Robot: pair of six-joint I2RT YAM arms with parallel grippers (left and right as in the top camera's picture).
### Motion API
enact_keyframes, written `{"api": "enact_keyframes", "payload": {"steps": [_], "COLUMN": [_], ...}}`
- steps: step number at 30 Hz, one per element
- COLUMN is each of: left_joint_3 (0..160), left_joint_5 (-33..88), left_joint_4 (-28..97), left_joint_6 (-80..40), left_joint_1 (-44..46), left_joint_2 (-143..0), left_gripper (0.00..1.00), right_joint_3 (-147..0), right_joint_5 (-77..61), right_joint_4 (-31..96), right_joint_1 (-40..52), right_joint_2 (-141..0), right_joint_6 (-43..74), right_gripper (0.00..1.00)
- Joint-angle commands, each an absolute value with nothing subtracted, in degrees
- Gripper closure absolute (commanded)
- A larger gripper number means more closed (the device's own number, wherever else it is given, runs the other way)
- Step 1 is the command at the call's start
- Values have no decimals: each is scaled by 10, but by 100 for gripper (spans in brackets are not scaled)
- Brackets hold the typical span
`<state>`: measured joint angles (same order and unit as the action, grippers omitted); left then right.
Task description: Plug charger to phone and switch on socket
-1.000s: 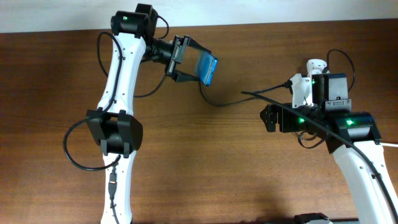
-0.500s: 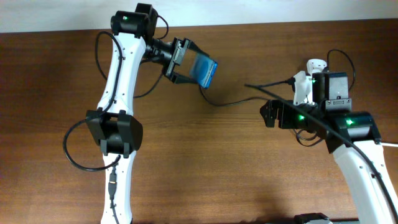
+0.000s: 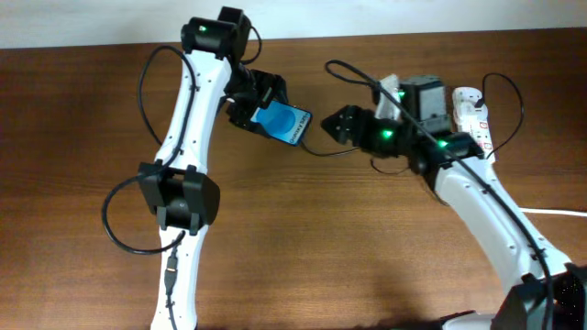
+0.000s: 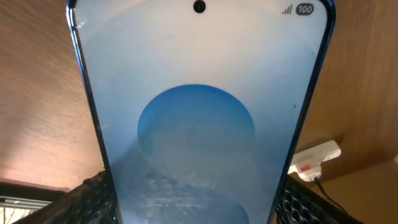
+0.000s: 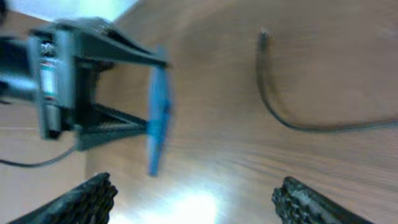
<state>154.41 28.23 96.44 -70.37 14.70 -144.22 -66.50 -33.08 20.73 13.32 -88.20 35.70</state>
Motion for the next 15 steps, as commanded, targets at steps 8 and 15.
{"api": "enact_keyframes", "payload": {"steps": [8, 15], "left_joint_3": [1562, 1562], "left_joint_5": [320, 374], "left_joint_4": [967, 967], "left_joint_6": [-716, -716], "left_joint_1": [177, 185], "left_joint_2": [-1406, -1406], "left_gripper": [100, 100], "right_joint_3": [-672, -672], "right_joint_5": [-271, -247], "right_joint_4": [183, 187], "right_joint_1": [203, 203], "right_joint_2": [-895, -901], "right_joint_6": [423, 441], "right_gripper": [29, 36]}}
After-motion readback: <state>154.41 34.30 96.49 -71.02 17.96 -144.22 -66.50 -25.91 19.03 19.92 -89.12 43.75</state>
